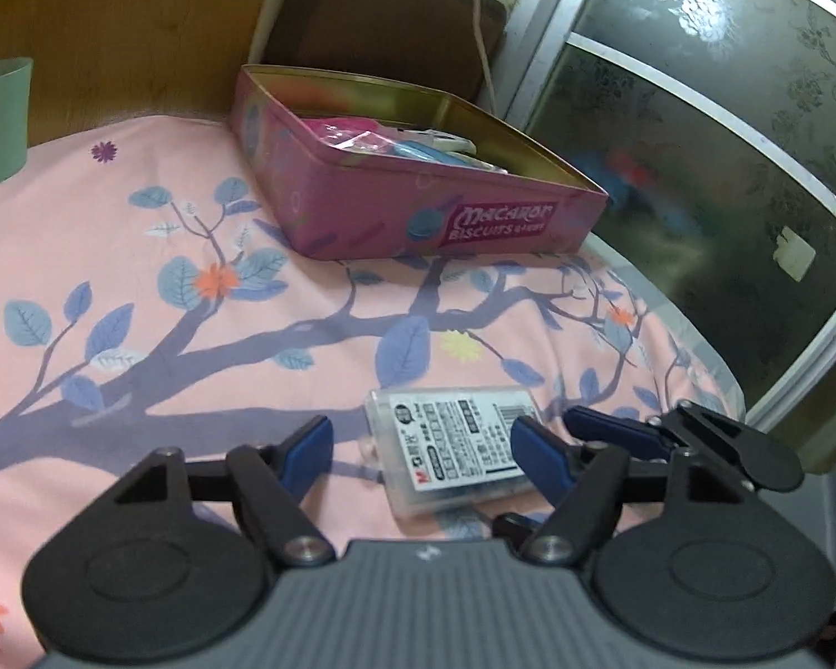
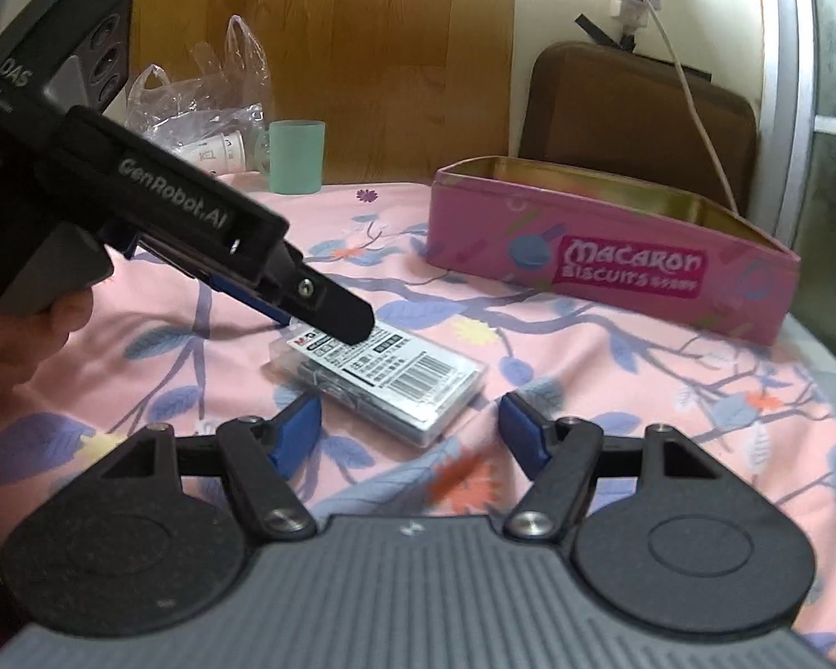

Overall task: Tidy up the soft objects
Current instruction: 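Carry the card pack into the pink tin and open the right gripper, then withdraw the right gripper from the pink tin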

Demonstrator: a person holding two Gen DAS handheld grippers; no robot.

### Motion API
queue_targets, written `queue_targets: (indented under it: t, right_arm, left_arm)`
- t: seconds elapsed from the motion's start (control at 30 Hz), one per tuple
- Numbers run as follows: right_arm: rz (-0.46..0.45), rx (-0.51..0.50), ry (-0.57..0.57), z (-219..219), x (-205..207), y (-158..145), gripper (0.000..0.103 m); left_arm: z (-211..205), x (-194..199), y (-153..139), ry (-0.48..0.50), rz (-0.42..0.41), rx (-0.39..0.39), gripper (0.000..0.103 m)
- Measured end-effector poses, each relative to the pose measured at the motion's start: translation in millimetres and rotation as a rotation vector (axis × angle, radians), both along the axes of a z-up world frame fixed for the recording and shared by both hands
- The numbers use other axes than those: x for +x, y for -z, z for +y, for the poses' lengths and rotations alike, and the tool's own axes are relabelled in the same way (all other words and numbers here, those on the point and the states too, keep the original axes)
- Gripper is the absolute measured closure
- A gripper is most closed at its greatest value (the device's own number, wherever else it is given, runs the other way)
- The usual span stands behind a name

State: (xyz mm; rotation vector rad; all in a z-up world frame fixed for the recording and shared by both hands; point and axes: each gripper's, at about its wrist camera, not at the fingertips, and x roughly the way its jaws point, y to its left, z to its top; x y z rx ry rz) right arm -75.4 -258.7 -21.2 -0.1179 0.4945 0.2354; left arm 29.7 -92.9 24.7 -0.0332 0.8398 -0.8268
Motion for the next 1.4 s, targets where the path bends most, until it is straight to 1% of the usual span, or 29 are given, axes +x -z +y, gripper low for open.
queue_targets:
  t: [0.07, 0.13, 0.2, 0.3, 0.37, 0.5, 0.6, 0.77, 0.83, 0.87, 0.97, 1.07, 1.13, 1.2, 1.27, 1.3, 1.33, 1.4]
  right_arm:
    - [0.007, 0.025, -0.011, -1, 3, 1, 0.041]
    - [0.022, 0.061, -0.027, -2, 3, 0, 0.045]
    - [0.02, 0.067, -0.019, -1, 2, 0, 0.047]
    - [0.012, 0.064, -0.011, 0, -1, 0, 0.048]
    - [0.004, 0.07, -0.01, -1, -3, -1, 0.049]
    - [-0.059, 0.08, 0.001, 0, -3, -13, 0.049]
    - [-0.115, 0.067, 0.011, -1, 5, -30, 0.049]
    - [-0.182, 0.043, 0.049, -14, 45, -55, 0.049]
    - [-0.194, 0.047, 0.06, -22, 65, -60, 0.049]
    - [-0.192, 0.049, 0.067, -27, 79, -61, 0.049]
    - [-0.158, 0.055, 0.08, -40, 116, -56, 0.049]
    - [-0.108, 0.07, 0.085, -53, 152, -49, 0.049]
    - [-0.092, 0.056, 0.092, -55, 174, -47, 0.049]
    - [-0.073, 0.011, 0.109, -56, 201, -42, 0.049]
    - [-0.069, -0.026, 0.151, -58, 218, -39, 0.049]
    - [-0.068, -0.033, 0.159, -59, 221, -37, 0.049]
    - [-0.072, -0.029, 0.162, -61, 218, -37, 0.049]
    - [-0.094, -0.008, 0.157, -64, 203, -37, 0.049]
  left_arm:
    - [-4, -2, 2, 0.024, 0.004, -0.008, 0.032]
    - [-10, -8, 2, 0.033, -0.02, 0.004, 0.032]
    - [-15, -13, 2, 0.032, -0.052, 0.033, 0.032]
    - [-9, -11, -2, 0.004, -0.011, -0.004, 0.033]
    - [-5, -9, -11, -0.007, -0.016, -0.037, 0.034]
    - [-6, -5, -39, -0.022, -0.077, -0.064, 0.034]
    - [-17, 11, -60, -0.025, -0.119, -0.073, 0.034]
    - [-47, 54, -86, -0.042, -0.193, -0.067, 0.034]
    - [-61, 76, -88, -0.051, -0.201, -0.061, 0.034]
    - [-66, 89, -88, -0.056, -0.192, -0.062, 0.034]
    - [-83, 126, -82, -0.083, -0.149, -0.053, 0.034]
    - [-99, 156, -75, -0.112, -0.151, -0.029, 0.033]
    - [-111, 174, -72, -0.129, -0.167, -0.015, 0.031]
    - [-122, 194, -65, -0.148, -0.151, 0.013, 0.031]
    - [-125, 204, -60, -0.183, -0.117, 0.025, 0.031]
    - [-123, 203, -59, -0.191, -0.111, 0.016, 0.031]
    - [-121, 200, -59, -0.193, -0.118, 0.008, 0.031]
    - [-120, 189, -59, -0.201, -0.151, 0.019, 0.031]
